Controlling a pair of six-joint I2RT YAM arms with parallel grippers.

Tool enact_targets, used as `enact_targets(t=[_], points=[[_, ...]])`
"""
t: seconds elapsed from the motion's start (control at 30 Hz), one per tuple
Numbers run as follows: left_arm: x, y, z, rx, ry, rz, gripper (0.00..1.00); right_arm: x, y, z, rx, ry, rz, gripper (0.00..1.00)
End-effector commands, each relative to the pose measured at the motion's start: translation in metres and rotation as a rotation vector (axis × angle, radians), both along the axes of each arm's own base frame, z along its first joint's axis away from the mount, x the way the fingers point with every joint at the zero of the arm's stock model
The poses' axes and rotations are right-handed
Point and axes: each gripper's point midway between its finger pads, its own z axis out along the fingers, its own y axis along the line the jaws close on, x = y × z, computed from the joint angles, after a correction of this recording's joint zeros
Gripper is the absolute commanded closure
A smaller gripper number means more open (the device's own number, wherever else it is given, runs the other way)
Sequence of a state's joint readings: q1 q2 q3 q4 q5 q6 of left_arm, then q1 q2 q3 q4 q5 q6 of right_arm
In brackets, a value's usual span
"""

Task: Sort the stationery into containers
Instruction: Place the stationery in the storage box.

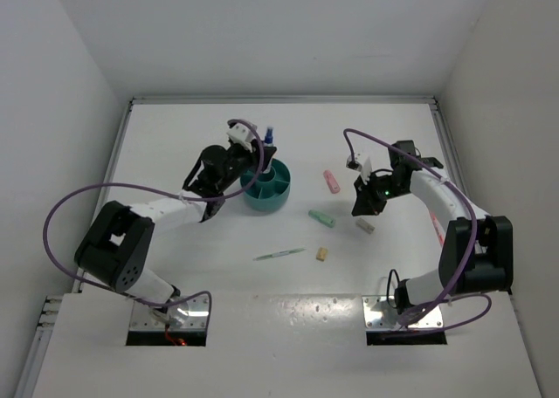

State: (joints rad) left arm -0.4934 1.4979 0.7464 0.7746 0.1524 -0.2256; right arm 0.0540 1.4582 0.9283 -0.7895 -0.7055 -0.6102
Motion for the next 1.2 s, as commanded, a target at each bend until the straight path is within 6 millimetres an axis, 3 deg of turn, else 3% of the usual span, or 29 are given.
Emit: enact_targets(t=[0.0,0.2,0.33,0.7,1.03,1.17], points=[[0.006,-0.011,0.035,-0.054,-0.108,-0.024,1.0,0.014,0.001,0.01,0.008,-0.052,0.009,1.0],[0.011,-0.016,0.022,-0.042,-0.068,-0.034,1.0,0.014,0.001,0.01,0.008,-0.052,0.009,1.0],[0.006,-0.016,0.0,-0.02,-0.028,-0.045,1.0,0.014,0.001,0.01,0.008,-0.052,0.009,0.98],[0.004,-0.013,-0.019,0.004,0.018,-0.035,0.96,0.014,0.001,0.01,0.008,-0.052,0.009,0.96],[0.003,-0.003,-0.036,0.024,0.076,-0.006,0.83,0.014,0.001,0.01,0.008,-0.052,0.009,0.95],[-0.002,-0.001,-0.043,0.033,0.093,-0.006,0.71,0.014,0.001,0.01,0.008,-0.052,0.009,0.95]])
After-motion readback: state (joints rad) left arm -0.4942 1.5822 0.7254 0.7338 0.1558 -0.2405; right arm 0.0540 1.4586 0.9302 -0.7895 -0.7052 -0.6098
